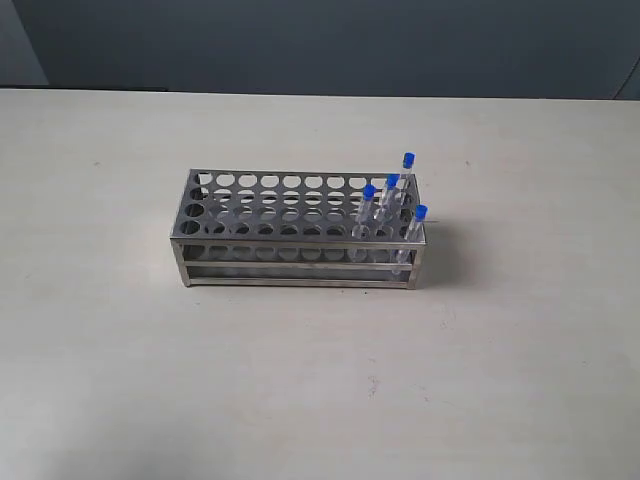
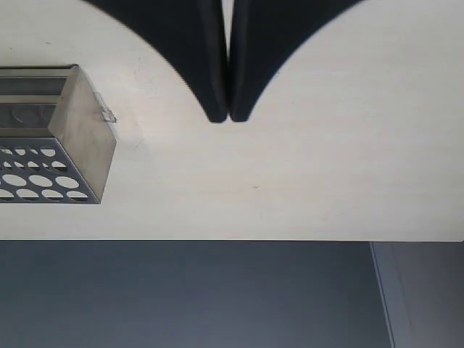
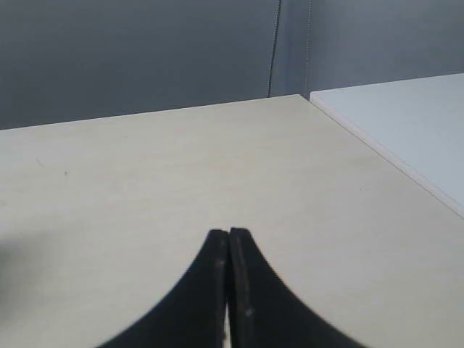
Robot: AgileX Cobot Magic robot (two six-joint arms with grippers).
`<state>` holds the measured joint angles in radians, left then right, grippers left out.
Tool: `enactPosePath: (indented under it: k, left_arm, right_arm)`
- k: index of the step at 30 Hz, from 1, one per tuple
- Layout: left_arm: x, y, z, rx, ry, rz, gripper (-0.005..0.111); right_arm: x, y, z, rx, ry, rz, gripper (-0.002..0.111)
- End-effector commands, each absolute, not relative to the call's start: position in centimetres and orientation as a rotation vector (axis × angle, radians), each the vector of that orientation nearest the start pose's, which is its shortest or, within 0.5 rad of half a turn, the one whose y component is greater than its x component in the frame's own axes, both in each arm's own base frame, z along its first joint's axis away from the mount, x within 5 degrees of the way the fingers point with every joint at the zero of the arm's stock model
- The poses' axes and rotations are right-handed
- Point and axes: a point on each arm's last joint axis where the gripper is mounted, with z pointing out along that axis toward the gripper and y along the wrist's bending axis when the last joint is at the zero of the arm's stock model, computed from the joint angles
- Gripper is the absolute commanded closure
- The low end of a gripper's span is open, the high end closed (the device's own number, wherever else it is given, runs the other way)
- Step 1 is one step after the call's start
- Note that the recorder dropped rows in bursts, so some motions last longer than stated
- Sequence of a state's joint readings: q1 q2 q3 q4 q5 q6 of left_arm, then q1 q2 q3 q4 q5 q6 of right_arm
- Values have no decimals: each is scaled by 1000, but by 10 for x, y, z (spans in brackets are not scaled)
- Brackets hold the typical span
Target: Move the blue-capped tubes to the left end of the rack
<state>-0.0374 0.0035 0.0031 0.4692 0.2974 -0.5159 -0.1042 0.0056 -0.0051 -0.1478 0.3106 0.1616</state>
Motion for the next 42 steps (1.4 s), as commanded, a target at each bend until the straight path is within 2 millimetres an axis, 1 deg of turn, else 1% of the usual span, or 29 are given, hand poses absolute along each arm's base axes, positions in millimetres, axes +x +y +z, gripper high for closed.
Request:
enactPosePath:
  k: [1,12,14,15,16,19,20,22,26,27,30,31,34,39,42]
  left_arm:
    - [55,9,190,-113,1740,35,106]
    - [55,9,190,-113,1740,35,106]
    - [55,9,190,-113,1740,35,106]
    - [55,9,190,-113,1740,35,106]
    - [55,9,190,-113,1740,35,106]
    - [55,9,190,-113,1740,35,106]
    - [55,9,190,-113,1740,35,106]
    - [55,9,190,-113,1740,35,106]
    - [55,9,190,-113,1740,35,106]
    - [55,9,190,-113,1740,35,106]
    - [55,9,190,-113,1740,35,106]
    - [55,9,190,-113,1740,35,106]
    - [55,9,190,-113,1740,35,106]
    - [55,9,190,-114,1740,33,106]
    - [55,9,190,-114,1740,33,106]
  right_arm:
    - [54,-10,186,143,1780,-105,109]
    - [54,-10,186,138,1778,-113,109]
    - [54,-9,188,151,1758,-87,109]
    - [55,-8,190,185,1728,-33,109]
    - [55,-6,194,251,1678,60,109]
    - [56,-4,206,498,1493,375,109]
    - [56,-5,211,603,1402,495,109]
    - [55,-8,217,655,1311,540,109]
    - [55,-9,218,679,1288,563,109]
    - [55,-10,219,716,1261,601,109]
    - [54,-12,219,933,1140,838,109]
    - [54,-13,219,979,1106,884,109]
    - [53,-16,221,1046,1025,941,109]
    - [49,-25,228,1044,894,890,109]
    - [43,-35,235,1053,737,861,109]
